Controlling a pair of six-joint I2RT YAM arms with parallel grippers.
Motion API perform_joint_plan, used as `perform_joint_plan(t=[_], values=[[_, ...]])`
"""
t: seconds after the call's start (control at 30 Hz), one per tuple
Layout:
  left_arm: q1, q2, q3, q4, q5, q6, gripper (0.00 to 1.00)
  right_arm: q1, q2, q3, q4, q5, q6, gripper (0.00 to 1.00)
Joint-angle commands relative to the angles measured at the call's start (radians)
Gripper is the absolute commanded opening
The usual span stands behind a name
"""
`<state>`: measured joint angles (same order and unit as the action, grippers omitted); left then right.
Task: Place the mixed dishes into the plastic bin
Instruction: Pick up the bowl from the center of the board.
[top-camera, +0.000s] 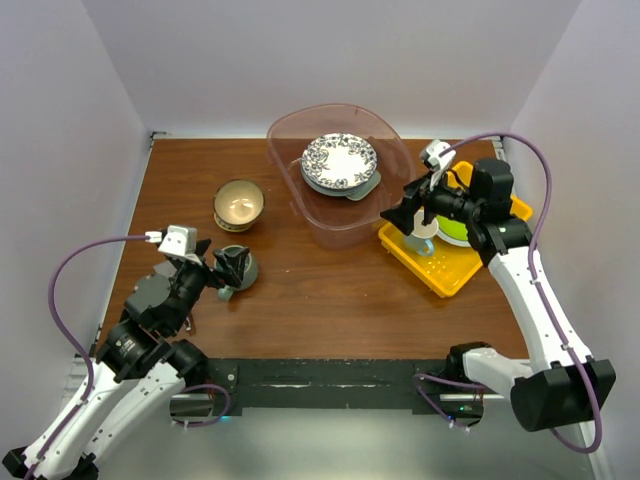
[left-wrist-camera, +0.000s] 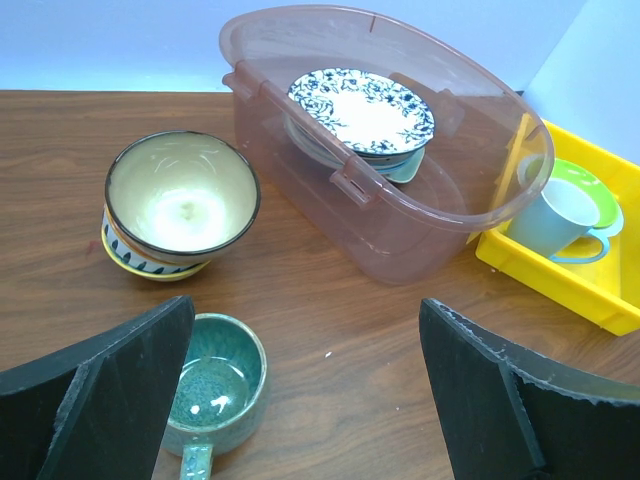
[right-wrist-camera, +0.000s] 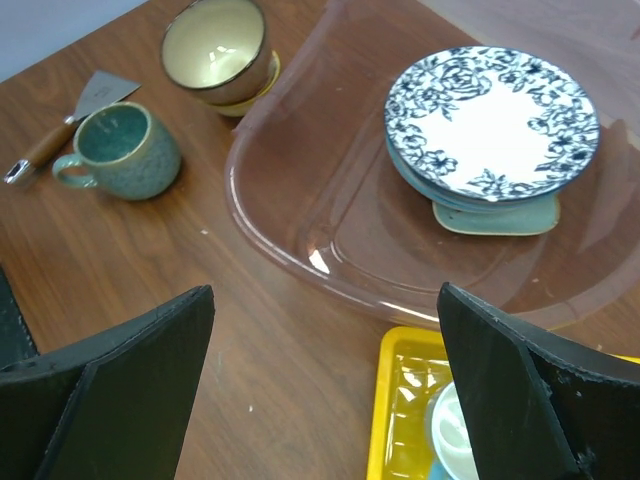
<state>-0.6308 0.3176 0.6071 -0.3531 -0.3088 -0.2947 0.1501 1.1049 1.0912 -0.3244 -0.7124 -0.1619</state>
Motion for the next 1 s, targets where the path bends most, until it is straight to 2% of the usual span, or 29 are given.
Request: perform_joint_plan(t=[0.0, 0.13, 0.37, 0.77, 0.97], values=[[-0.003, 0.0, -0.004, 0.049, -0.024, 0.016, 1.0, -0.012, -0.031, -0.049, 0.054, -0.11, -0.031, 0.98], [-0.003, 0.009, -0.004, 0.045, -0.032, 0.012, 1.0, -0.032, -0.059, -0.079, 0.048, -0.237, -0.059, 0.98], [-0.001, 0.054, -0.003, 0.029, -0.081, -0.009, 1.0, -0.041, -0.077, -0.135, 0.062, -0.311, -0.09, 0.98], [-0.001, 0.146, -0.007, 0.045, -0.148, -0.133, 1.0, -0.043, -0.065, -0.126, 0.019, -0.283, -0.129, 0.98], [0.006, 0.233, 0.0, 0.094, -0.132, -0.193, 1.0, -0.041, -0.06, -0.123, 0.008, -0.279, -0.133, 0.98]])
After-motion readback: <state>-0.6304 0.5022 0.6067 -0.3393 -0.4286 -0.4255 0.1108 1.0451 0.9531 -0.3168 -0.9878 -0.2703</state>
